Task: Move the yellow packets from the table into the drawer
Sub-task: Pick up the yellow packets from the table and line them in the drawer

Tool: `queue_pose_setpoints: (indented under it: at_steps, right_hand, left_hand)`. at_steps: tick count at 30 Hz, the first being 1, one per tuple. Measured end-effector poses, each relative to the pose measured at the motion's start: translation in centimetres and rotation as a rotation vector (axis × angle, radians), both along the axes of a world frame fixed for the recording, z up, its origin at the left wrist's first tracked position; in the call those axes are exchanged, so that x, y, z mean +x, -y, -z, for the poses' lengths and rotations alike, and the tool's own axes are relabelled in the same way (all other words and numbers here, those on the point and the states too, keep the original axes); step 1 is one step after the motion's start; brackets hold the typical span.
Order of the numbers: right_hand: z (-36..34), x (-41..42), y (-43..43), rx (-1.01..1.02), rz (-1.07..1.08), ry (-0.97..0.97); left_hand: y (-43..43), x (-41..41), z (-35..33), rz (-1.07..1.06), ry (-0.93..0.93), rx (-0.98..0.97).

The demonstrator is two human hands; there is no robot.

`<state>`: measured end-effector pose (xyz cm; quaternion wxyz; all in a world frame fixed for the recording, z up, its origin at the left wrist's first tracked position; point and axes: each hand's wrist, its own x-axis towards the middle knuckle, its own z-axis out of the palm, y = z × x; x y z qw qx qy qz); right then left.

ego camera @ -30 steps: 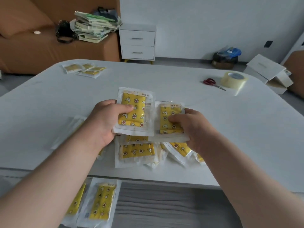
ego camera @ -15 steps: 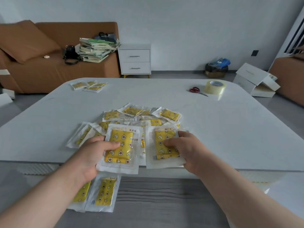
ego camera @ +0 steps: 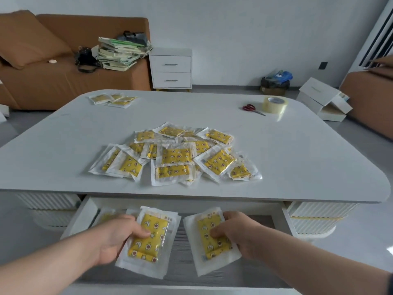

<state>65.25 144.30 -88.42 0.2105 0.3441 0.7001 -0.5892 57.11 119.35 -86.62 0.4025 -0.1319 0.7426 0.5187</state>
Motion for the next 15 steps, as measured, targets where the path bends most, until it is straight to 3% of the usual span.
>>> queue_pose_setpoints:
  at_steps: [9, 15]
  right_hand:
    - [7.0, -4.1, -0.2, -0.003, 0.131, 0.031]
    - [9.8, -6.0, 0.7, 0.034, 0.094, 0.071]
  left_hand:
    - [-2.6, -3.1, 6.9, 0.037, -0.055, -0.159]
    - [-3.6, -4.4, 10.8, 0.055, -0.124, -0.224]
